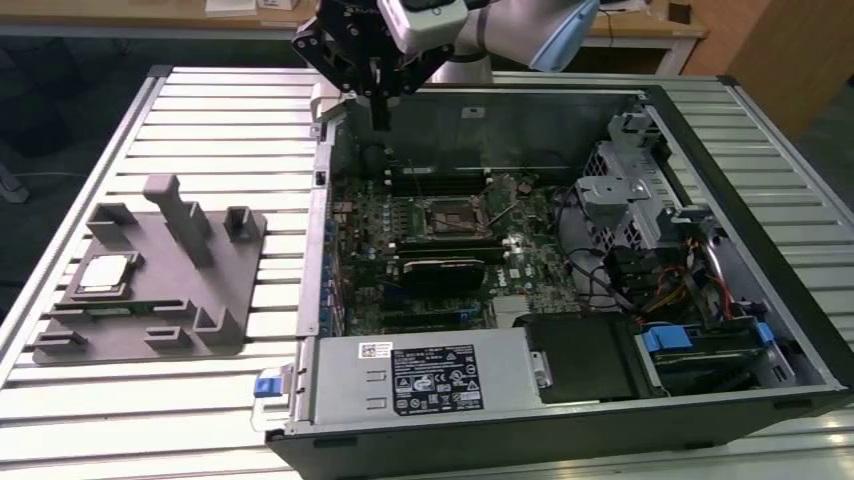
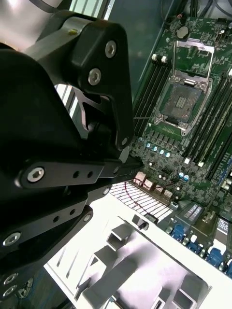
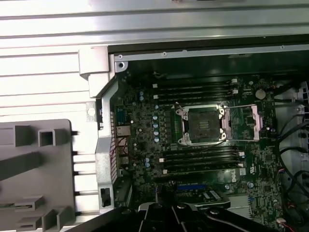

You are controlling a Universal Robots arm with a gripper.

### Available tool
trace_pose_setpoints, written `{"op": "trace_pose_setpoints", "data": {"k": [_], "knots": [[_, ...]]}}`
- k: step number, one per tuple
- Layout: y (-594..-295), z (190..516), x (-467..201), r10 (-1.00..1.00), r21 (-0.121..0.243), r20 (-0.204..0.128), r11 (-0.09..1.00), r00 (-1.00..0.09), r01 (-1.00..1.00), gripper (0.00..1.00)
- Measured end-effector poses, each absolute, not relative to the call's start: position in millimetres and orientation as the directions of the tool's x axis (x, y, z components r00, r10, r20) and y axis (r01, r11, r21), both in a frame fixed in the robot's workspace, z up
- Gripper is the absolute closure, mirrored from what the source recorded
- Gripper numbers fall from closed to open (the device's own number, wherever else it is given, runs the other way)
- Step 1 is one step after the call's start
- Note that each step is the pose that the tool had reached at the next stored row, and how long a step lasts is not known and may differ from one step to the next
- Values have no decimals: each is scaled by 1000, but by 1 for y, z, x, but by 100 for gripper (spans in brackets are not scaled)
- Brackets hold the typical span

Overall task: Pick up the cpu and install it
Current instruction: 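Reach for the cpu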

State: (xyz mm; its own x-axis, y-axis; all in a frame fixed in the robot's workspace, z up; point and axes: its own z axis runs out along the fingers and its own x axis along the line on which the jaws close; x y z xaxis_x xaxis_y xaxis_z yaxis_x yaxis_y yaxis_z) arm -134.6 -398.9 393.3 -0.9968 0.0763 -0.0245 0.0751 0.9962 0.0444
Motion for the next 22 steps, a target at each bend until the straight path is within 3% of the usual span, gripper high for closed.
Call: {"op": "trace_pose_setpoints", "data": {"k": [22], "knots": [[-399,393,-160,76,44,-25,996,-997,75,89]]}}
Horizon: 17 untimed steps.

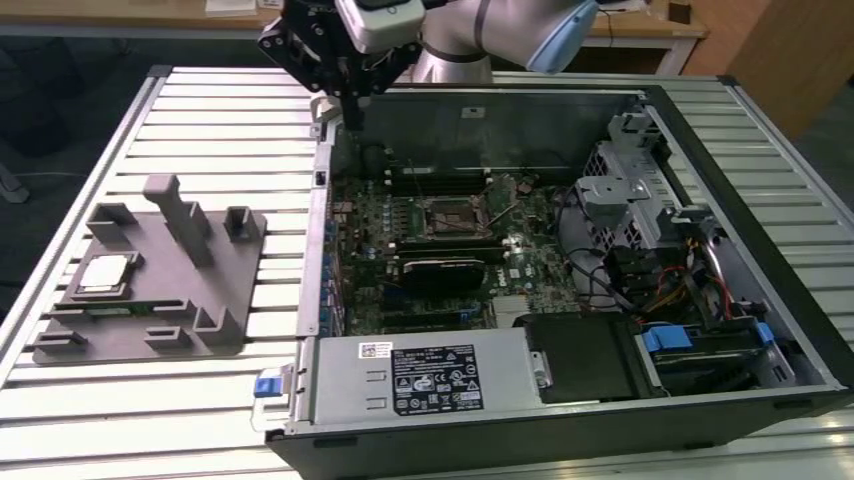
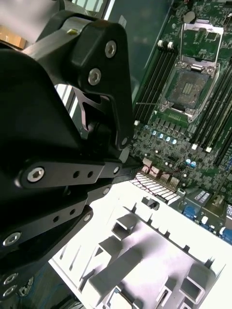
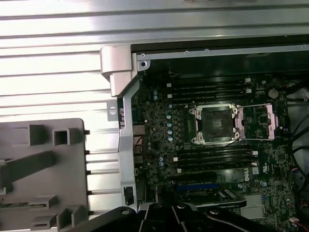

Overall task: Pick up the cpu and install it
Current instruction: 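Reach for the cpu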

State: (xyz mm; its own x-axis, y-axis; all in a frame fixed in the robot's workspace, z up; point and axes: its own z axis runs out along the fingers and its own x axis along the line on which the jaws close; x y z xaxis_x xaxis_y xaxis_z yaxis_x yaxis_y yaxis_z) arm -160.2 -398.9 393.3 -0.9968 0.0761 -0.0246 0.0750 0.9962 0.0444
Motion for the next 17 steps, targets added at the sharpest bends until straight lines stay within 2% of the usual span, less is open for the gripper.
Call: {"op": "trace_pose_setpoints", "data": {"k": [17], "knots": [[-399,393,-183,76,44,-25,996,-997,75,89]]}}
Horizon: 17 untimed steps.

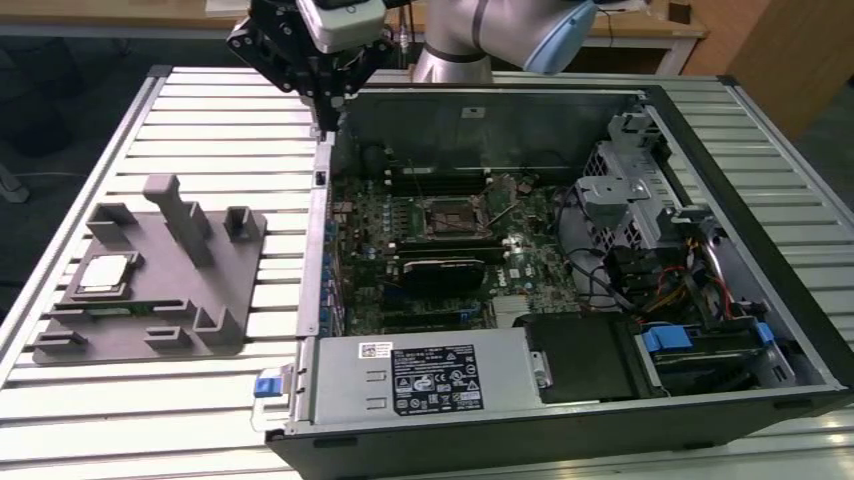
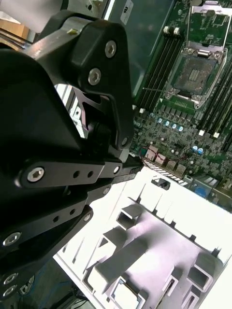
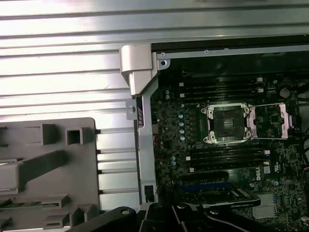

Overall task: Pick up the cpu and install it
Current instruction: 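Reach for the cpu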

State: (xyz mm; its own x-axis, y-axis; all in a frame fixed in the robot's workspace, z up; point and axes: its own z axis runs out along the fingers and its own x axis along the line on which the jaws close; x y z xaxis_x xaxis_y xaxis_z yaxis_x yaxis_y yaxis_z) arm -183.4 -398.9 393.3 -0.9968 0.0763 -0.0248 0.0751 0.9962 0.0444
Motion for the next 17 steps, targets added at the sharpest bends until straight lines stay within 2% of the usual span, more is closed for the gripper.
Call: {"op": "trace_pose_setpoints", "data": {"k": [17], "knots": [[-399,393,-211,76,44,-26,996,-997,75,89]]}}
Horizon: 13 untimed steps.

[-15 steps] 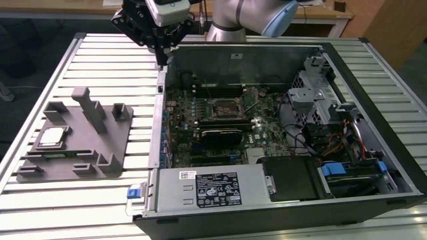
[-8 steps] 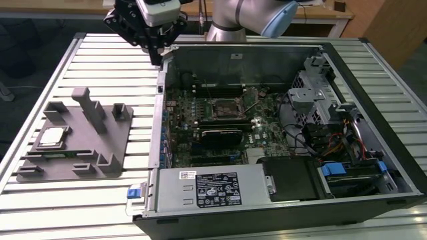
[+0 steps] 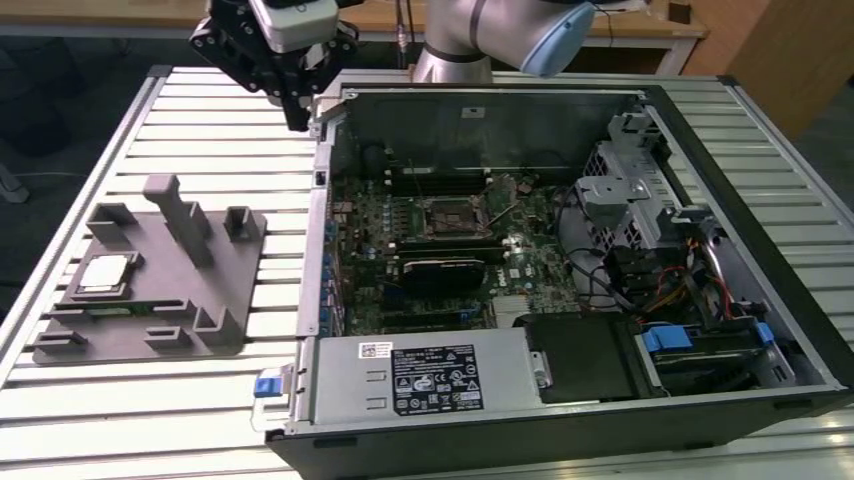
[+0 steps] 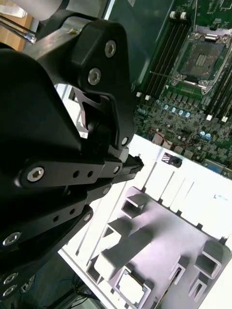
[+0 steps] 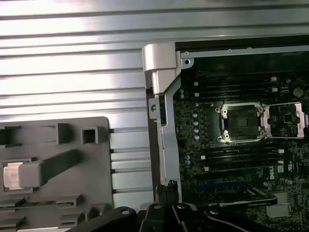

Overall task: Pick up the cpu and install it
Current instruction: 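Reach for the cpu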

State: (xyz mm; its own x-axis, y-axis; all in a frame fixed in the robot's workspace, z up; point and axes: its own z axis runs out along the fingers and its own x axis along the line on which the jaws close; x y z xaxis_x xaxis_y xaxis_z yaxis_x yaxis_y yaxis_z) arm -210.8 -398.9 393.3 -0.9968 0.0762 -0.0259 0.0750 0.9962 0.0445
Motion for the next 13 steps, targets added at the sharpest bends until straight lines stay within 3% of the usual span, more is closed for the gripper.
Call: {"op": "trace_pose_setpoints", "data": {"k": [13], "knots": [[-399,393,-232,76,44,-27,996,-997,75,89]]}}
